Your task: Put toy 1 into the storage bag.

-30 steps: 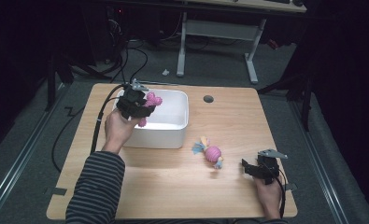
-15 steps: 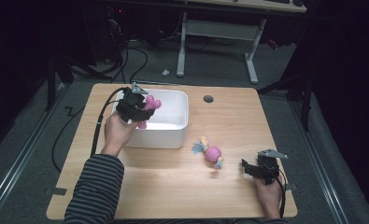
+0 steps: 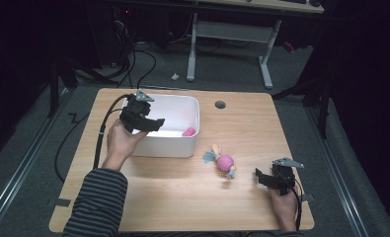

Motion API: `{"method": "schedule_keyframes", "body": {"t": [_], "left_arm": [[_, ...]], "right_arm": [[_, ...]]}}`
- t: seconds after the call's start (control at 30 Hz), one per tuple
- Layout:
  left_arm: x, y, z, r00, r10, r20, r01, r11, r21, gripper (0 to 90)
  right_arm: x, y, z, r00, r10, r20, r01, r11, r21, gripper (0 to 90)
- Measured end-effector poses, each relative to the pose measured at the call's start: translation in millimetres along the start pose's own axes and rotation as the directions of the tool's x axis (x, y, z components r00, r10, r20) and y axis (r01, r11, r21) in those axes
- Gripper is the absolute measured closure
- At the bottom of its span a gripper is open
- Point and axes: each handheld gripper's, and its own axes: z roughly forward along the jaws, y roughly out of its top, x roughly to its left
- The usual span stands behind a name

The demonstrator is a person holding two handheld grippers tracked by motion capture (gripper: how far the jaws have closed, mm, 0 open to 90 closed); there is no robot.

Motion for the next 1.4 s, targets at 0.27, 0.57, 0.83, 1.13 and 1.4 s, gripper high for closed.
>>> {"method": "schedule_keyframes", "body": {"t": [0.27,0.57,0.83,1.13,1.4], "left_arm": [[0.4,-11.4,-20.3,0.9995,-0.031,0.004,0.031,0.9981,-0.054,35.3],[-0.4,-24.4,-36.7,0.999,-0.044,-0.003,0.044,0.9947,-0.093,35.3],[-1.5,-36.1,-48.2,0.9982,-0.06,-0.003,0.059,0.9907,-0.123,35.3],[-3.1,-47.8,-58.6,0.9975,-0.071,-0.005,0.07,0.9862,-0.15,35.3],[-3.5,-58.9,-62.9,0.9968,-0.077,-0.021,0.073,0.9861,-0.15,35.4]], "right_arm": [[0.0,0.0,0.0,1.0,0.0,0.0,0.0,1.0,0.0,25.6],[0.1,0.0,0.0,1.0,-0.001,0.0,0.001,1.0,0.0,25.5],[0.2,-0.1,-0.1,1.0,0.0,-0.001,0.0,1.0,0.001,25.5],[0.3,-0.1,-0.2,1.0,0.0,-0.001,0.0,1.0,0.001,25.5],[0.4,-0.1,-0.2,1.0,0.0,-0.002,0.0,1.0,0.001,25.5]]}}
